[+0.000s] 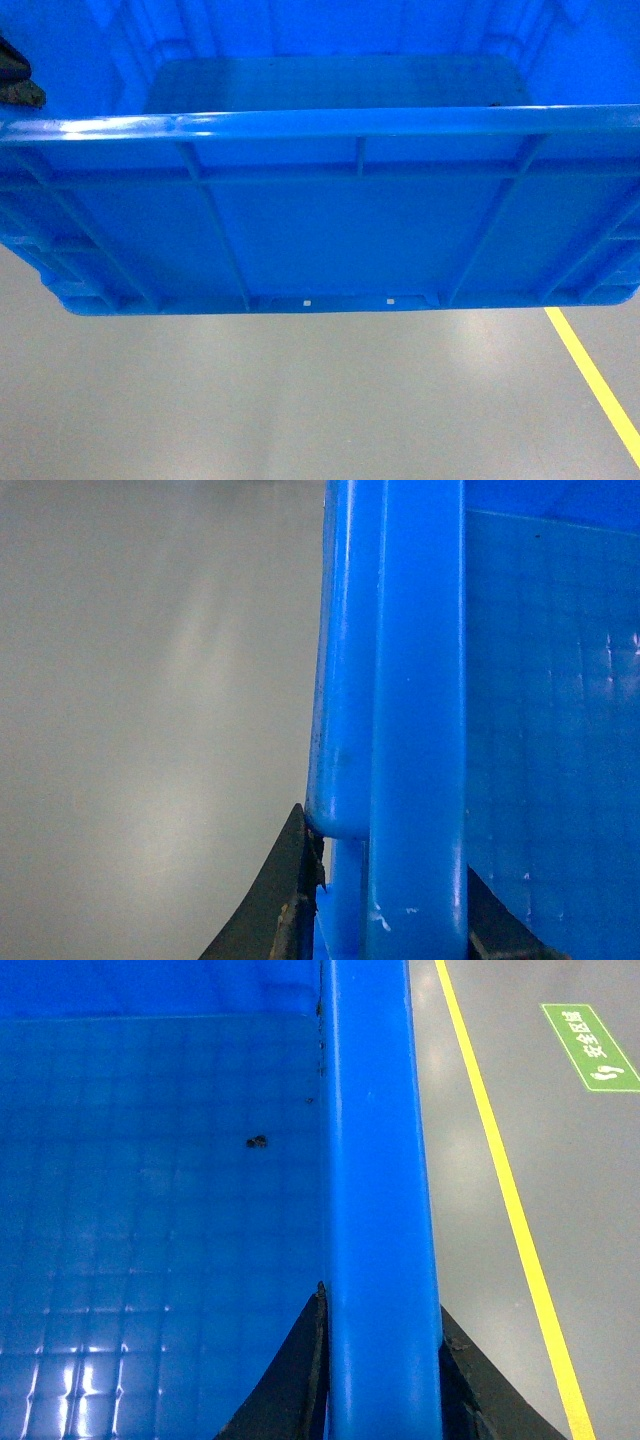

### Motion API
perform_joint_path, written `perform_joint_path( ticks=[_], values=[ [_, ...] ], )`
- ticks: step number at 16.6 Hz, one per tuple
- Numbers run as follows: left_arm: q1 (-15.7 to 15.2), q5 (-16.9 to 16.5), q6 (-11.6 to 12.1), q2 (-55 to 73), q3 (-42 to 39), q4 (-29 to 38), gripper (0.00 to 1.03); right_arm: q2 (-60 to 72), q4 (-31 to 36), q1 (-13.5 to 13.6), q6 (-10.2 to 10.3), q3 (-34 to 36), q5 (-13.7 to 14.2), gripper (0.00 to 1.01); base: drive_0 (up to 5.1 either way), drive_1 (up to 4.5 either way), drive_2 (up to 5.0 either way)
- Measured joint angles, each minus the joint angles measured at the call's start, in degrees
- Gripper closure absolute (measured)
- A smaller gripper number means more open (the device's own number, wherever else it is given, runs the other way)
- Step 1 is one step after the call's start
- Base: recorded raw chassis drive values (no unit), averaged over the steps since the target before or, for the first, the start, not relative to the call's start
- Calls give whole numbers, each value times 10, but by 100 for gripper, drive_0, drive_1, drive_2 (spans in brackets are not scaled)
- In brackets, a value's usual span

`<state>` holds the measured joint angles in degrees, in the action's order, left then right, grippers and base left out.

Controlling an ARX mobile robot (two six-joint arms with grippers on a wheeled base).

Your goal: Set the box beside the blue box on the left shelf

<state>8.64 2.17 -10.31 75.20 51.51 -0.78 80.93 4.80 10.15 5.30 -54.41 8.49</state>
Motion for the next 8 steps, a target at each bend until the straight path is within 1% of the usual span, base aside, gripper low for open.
perform_joint_path(
  ticks=[8],
  values=[
    [0, 0, 0, 0, 0, 2, 86, 0, 1, 0, 0, 0, 0, 81, -8, 404, -420]
  ],
)
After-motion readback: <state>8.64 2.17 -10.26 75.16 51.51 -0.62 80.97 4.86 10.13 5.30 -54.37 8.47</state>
